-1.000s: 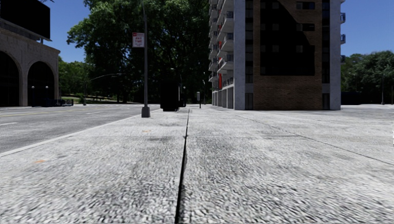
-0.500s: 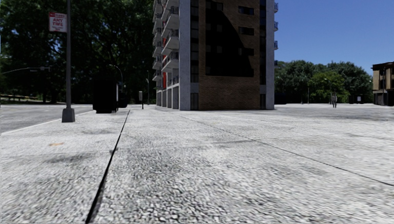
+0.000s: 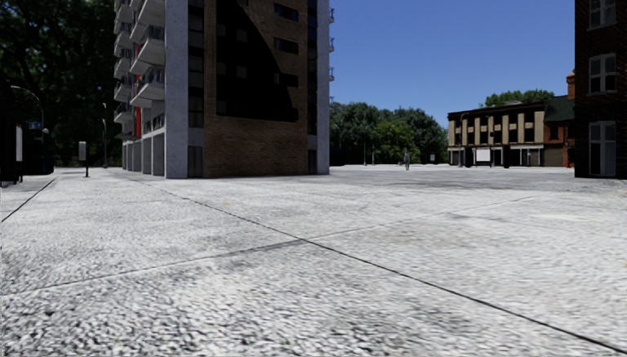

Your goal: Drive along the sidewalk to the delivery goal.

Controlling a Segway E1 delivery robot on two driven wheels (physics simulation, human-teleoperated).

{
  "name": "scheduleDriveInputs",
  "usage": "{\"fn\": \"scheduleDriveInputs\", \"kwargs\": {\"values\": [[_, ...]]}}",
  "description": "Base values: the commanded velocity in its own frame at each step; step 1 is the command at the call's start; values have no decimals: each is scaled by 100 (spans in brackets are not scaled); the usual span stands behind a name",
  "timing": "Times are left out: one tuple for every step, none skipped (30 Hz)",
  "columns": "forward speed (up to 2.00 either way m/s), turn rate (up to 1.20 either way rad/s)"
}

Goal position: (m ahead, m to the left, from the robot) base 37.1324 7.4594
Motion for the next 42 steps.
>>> {"fn": "scheduleDriveInputs", "kwargs": {"values": [[199, -32], [199, 0], [199, 0], [199, 0], [199, 0], [199, 0], [199, 0], [199, 0], [199, 0], [199, 0], [199, 0], [199, 0], [199, 0], [199, 0], [199, 0], [199, 0], [199, 0], [199, 0], [199, 0], [199, 0], [199, 0], [199, 0], [199, 0], [199, 0], [199, 0], [199, -4], [199, -13], [199, -20], [199, -20], [199, -24], [199, -26], [199, -26], [199, -26], [199, -26], [199, -25], [199, -25], [199, -20], [199, -9], [199, -3], [199, -3], [199, 0], [199, 0]]}}
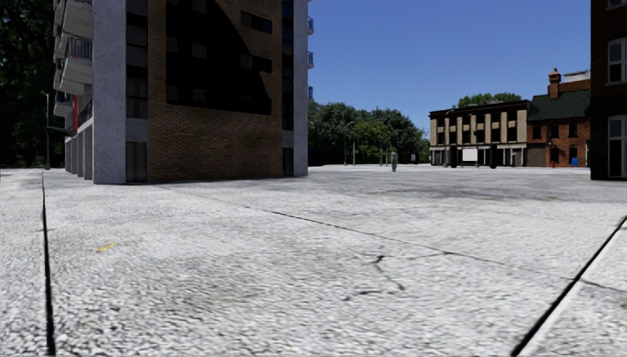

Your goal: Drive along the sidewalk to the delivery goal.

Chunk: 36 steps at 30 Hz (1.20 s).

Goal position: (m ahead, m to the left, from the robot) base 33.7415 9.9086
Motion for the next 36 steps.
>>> {"fn": "scheduleDriveInputs", "kwargs": {"values": [[200, 0], [200, 0], [200, 0], [200, 0], [200, 0], [200, 0], [200, 0], [200, 0], [200, 0], [200, 0], [200, 0], [200, 0], [200, 0], [200, 0], [200, 0], [200, 0], [200, 0], [200, 0], [200, 0], [200, 0], [200, 0], [200, 0], [200, 0], [200, 0], [200, 0], [200, 0], [200, 0], [200, 0], [200, 0], [200, 0], [200, 0], [200, 0], [200, 0], [200, 0], [200, 0], [200, 0]]}}
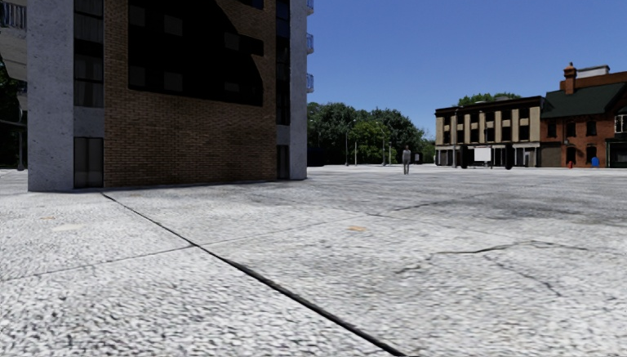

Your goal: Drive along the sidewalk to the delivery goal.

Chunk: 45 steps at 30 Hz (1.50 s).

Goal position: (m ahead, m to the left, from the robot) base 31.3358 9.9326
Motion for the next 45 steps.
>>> {"fn": "scheduleDriveInputs", "kwargs": {"values": [[200, 0], [200, 0], [200, 0], [200, 0], [200, 0], [200, 0], [200, 0], [200, 0], [200, 0], [200, 0], [200, 0], [200, 0], [200, 0], [200, 0], [200, 0], [200, 0], [200, 0], [200, 0], [200, 0], [200, 0], [200, 0], [200, 0], [200, 0], [200, 0], [200, 0], [200, 0], [200, 0], [200, 0], [200, 0], [200, 0], [200, 0], [200, 0], [200, 0], [200, 0], [200, 0], [200, 0], [200, 0], [200, 0], [200, 0], [200, 0], [200, 0], [200, 0], [200, 0], [200, -15], [200, -25]]}}
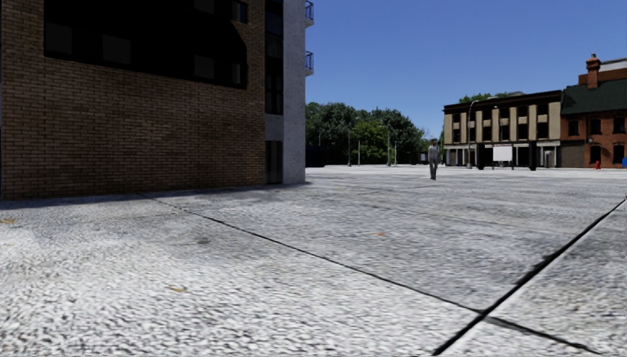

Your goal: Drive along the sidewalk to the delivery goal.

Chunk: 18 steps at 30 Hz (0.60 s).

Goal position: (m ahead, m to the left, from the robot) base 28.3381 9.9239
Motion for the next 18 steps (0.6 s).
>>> {"fn": "scheduleDriveInputs", "kwargs": {"values": [[200, -39], [200, -39], [200, -42], [200, -43], [200, -43], [200, -43], [200, -35], [200, -25], [200, -25], [200, -15], [200, -7], [200, -3], [200, -3], [200, -2], [200, -1], [200, 0], [200, 0], [200, 0]]}}
